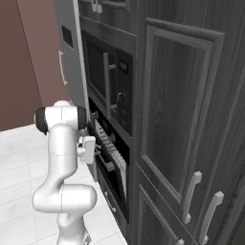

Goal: Take the baked cake out of the oven and place it on the plate for cooling. Then close the oven door.

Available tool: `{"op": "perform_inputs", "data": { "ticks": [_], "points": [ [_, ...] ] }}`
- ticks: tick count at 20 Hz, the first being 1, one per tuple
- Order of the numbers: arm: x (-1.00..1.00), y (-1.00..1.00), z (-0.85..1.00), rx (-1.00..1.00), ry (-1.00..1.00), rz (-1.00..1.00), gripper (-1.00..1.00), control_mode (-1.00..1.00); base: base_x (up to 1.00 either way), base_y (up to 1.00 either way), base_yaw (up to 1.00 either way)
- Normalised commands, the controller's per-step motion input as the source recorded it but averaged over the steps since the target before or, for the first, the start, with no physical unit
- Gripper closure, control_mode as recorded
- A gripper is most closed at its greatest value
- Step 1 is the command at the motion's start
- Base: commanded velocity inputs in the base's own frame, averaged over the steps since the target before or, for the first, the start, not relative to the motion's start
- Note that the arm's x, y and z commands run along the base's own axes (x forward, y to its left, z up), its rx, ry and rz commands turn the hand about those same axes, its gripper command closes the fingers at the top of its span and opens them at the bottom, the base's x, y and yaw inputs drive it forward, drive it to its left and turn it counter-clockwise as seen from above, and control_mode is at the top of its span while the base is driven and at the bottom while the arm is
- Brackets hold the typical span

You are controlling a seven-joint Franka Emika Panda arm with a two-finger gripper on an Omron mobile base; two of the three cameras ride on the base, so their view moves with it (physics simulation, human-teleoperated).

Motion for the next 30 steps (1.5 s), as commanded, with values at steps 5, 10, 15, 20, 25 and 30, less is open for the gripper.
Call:
{"op": "perform_inputs", "data": {
  "ticks": [5,10,15,20,25,30],
  "points": [
    [-0.72,0.65,-0.44,0.01,0.03,0.05,1.0,-1.0,0.0,0.0,0.0],
    [-0.91,0.59,-0.61,0.0,0.0,0.07,1.0,-1.0,0.0,0.0,0.0],
    [-0.8,0.49,-0.61,0.0,0.0,0.06,-1.0,-1.0,0.0,0.0,0.0],
    [-0.62,0.4,-0.36,0.0,0.0,0.04,-1.0,-1.0,0.0,0.0,0.0],
    [-0.68,0.16,0.0,0.04,0.01,0.05,-1.0,-1.0,0.0,0.0,0.0],
    [-0.73,0.26,0.33,0.11,0.09,0.08,-1.0,-1.0,0.0,0.0,0.0]
  ]
}}
